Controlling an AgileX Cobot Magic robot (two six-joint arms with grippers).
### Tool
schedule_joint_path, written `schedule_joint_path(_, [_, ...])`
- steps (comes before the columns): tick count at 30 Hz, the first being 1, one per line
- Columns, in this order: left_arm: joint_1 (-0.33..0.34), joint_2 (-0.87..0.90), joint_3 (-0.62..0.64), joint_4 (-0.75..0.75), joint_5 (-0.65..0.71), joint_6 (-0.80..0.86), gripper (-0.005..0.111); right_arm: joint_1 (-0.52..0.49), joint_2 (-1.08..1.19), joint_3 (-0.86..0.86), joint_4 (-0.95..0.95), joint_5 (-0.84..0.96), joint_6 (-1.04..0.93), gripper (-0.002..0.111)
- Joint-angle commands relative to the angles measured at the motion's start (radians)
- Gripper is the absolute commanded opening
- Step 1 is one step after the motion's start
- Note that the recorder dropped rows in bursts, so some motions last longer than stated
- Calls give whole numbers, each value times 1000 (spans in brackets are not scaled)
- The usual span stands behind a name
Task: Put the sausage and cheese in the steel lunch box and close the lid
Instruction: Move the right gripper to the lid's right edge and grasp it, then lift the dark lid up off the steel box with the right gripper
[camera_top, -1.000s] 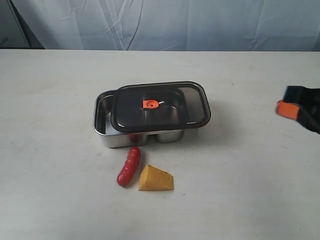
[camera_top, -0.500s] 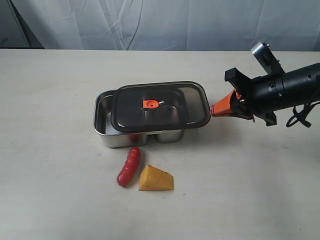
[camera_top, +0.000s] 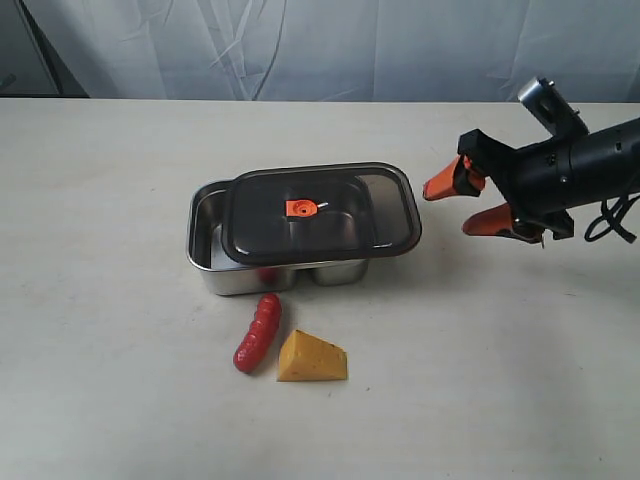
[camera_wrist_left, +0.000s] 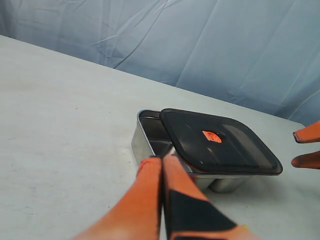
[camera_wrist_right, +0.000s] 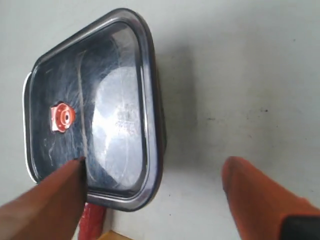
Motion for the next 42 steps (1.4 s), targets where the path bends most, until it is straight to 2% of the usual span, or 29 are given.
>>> schedule_joint_path(1, [-2,-6,4,2,1,3,0,8,38,-6,70,-10,1,58])
schedule_joint_path(3, [-2,-6,4,2,1,3,0,32,71,-6,71,-53,1,52])
schedule_joint_path(14, [-2,-6,4,2,1,3,0,55,119,-6,232,-20,-131,51])
schedule_joint_path(21, [-2,-6,4,2,1,3,0,55,122,-6,270,-19,-133,51])
schedule_joint_path(26, [-2,-6,4,2,1,3,0,62,164,-6,335,72,-167,51])
schedule_joint_path(30, [-2,-6,4,2,1,3,0,93,186,-6,361,76,-210,50])
schedule_joint_path(32, [-2,-6,4,2,1,3,0,106,188,-6,364,73,-211,41])
schedule_joint_path(36, [-2,-6,4,2,1,3,0,117,188,-6,362,80,-244,5])
schedule_joint_path(37, [-2,-6,4,2,1,3,0,117,188,-6,362,86,-252,-1])
schedule_joint_path(42, [-2,-6,4,2,1,3,0,117,188,-6,357,139,-260,0])
